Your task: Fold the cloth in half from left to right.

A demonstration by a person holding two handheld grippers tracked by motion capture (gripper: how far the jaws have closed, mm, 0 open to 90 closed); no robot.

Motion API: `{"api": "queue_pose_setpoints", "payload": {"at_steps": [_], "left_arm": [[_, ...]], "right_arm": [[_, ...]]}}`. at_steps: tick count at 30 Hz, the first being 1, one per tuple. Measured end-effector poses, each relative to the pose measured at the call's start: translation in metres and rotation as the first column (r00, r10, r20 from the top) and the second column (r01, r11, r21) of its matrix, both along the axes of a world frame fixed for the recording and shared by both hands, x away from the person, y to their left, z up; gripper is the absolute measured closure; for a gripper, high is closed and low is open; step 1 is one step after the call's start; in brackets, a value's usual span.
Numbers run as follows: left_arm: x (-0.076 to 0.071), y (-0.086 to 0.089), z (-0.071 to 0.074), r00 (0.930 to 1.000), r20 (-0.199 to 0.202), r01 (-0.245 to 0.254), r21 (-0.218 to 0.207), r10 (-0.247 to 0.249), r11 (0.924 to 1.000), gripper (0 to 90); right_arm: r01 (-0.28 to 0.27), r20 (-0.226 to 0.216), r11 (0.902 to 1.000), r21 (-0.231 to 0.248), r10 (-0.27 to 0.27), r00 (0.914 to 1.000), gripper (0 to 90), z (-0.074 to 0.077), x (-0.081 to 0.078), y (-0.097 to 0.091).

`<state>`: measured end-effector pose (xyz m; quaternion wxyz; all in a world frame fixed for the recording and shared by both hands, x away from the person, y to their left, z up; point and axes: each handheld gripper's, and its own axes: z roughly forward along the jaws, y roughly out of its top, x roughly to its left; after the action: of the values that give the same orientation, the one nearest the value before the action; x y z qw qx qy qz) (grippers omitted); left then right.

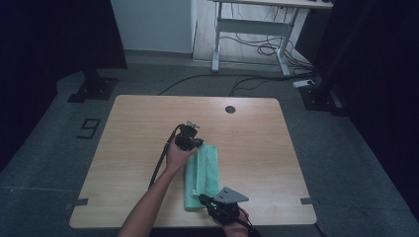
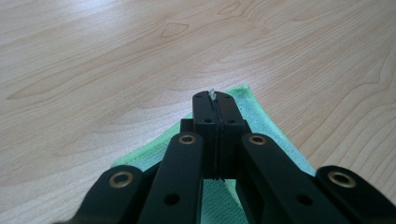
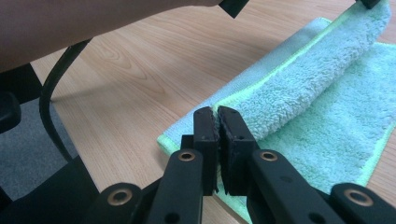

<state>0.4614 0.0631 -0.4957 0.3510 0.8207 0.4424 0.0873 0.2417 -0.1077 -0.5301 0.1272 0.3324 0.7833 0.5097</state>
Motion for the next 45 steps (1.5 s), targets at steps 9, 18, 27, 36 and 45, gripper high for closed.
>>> {"api": "queue_pose_setpoints", "payload": {"at_steps": [9, 18, 27, 36, 45], "left_arm": [[0.007, -0.006, -0.003, 1.0, -0.007, -0.006, 0.008, 0.006, 1.0, 89.5], [0.01, -0.015, -0.007, 0.9998, -0.018, 0.004, 0.043, -0.003, 0.999, 89.2], [0.013, -0.022, -0.015, 0.9996, -0.028, 0.006, 0.044, -0.005, 0.999, 89.0], [0.015, -0.026, -0.02, 0.9996, -0.028, -0.001, 0.048, 0.003, 0.9988, 88.4], [0.016, -0.03, -0.02, 0.9998, -0.018, -0.007, 0.05, 0.008, 0.9987, 87.7]], "right_arm": [[0.023, -0.015, 0.9997, -0.002, -0.023, 0.9996, 85.6, -0.003, 0.003, -0.008], [0.04, -0.038, 0.9992, -0.004, -0.04, 0.9985, 85.4, -0.008, 0.006, -0.014], [0.05, -0.05, 0.9985, -0.023, -0.051, 0.9974, 84.8, -0.014, 0.007, -0.015], [0.057, -0.062, 0.998, -0.027, -0.059, 0.9964, 84.2, -0.017, 0.009, -0.017], [0.062, -0.061, 0.9973, -0.038, -0.065, 0.9961, 83.5, -0.016, 0.01, -0.019]]}}
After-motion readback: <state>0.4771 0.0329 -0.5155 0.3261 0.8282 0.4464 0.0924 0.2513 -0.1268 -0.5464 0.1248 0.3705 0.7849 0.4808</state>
